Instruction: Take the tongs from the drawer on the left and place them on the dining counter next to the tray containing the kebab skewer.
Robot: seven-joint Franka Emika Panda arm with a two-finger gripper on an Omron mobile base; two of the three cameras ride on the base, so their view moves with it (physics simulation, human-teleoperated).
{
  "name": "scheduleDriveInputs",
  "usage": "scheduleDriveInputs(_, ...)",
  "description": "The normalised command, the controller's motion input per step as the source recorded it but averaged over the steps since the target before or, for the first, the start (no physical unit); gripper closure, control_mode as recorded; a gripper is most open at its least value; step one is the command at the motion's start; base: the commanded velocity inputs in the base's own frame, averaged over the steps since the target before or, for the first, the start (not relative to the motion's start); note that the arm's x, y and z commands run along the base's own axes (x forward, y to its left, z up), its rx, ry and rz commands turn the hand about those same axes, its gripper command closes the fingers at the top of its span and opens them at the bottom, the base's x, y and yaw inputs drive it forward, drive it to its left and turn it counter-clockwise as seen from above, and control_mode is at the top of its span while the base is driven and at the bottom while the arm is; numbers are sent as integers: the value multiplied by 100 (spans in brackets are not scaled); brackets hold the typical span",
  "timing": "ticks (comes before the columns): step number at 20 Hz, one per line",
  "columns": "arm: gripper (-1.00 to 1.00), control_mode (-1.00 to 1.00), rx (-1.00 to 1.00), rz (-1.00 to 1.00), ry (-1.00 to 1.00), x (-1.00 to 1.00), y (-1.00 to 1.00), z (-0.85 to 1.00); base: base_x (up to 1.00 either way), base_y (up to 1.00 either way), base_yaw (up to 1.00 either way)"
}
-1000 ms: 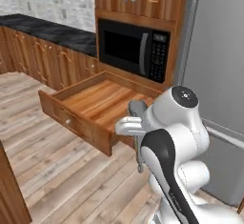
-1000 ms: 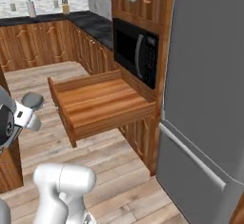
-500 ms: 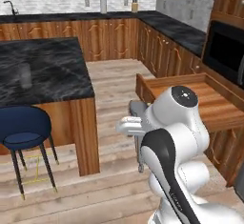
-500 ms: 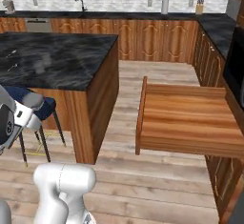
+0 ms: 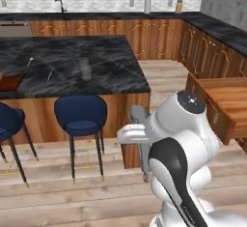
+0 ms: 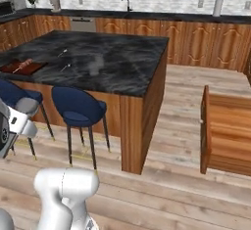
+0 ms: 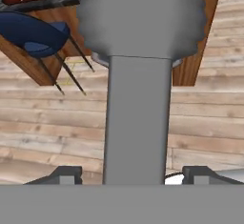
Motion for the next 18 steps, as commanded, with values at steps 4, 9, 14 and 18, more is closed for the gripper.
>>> scheduleDriveInputs(4,100,100,0,0,0,0,0,0,6,100,0)
scheduleDriveInputs(9,100,100,0,0,0,0,0,0,31,100,0)
scheduleDriveInputs(14,100,100,0,0,0,0,0,0,52,100,0)
scheduleDriveInputs(18,100,100,0,0,0,0,0,0,73,100,0)
